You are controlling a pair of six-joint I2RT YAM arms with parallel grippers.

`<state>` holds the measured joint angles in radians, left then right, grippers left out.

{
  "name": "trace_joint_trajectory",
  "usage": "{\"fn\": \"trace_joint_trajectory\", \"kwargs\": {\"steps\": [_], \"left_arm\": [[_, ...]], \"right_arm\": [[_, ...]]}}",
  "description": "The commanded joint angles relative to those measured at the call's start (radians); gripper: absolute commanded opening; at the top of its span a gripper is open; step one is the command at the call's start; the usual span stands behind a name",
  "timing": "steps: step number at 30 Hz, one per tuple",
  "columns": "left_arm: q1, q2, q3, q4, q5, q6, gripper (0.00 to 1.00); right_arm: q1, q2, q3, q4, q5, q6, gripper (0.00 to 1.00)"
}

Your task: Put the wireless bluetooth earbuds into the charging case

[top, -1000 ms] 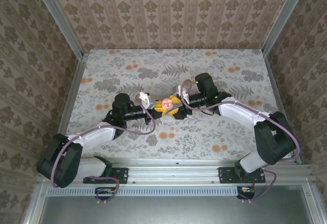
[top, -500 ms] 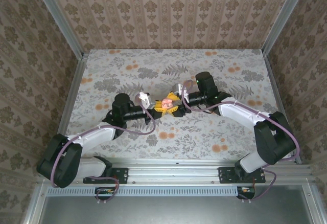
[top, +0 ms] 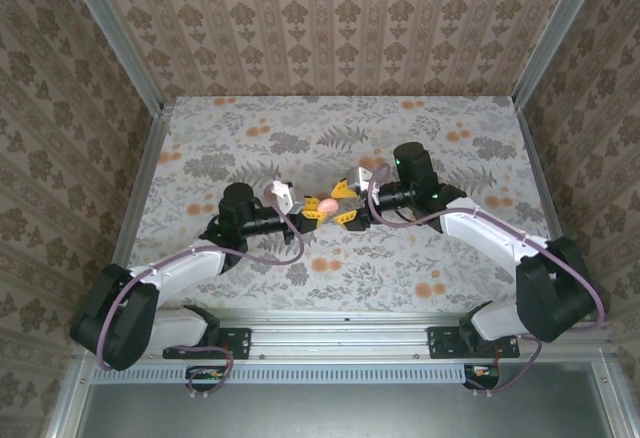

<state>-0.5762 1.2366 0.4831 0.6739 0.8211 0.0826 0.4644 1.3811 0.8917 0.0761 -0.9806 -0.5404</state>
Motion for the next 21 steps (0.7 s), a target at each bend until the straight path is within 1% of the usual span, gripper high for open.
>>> {"fn": "trace_joint_trajectory", "kwargs": {"steps": [1,6,11,19,21], "left_arm": [[-0.002,-0.022,0.010,-0.006,0.002,0.025,0.16],[-0.002,-0.029,0.011,-0.007,0.008,0.026,0.16],[-0.002,-0.034,0.012,-0.007,0.013,0.022,0.16],[-0.004,-0.040,0.014,-0.005,0.015,0.017,0.16],[-0.004,-0.041,0.013,-0.006,0.015,0.017,0.16]], "right_arm": [[-0.008,-0.068,-0.023,-0.027,-0.030,-0.011,0.60],[-0.034,-0.120,-0.052,-0.059,0.010,-0.012,0.59],[-0.046,-0.114,-0.031,-0.114,0.071,-0.048,0.58],[-0.036,-0.051,0.016,-0.105,0.018,-0.076,0.54],[-0.030,-0.042,0.023,-0.104,0.016,-0.081,0.50]]}}
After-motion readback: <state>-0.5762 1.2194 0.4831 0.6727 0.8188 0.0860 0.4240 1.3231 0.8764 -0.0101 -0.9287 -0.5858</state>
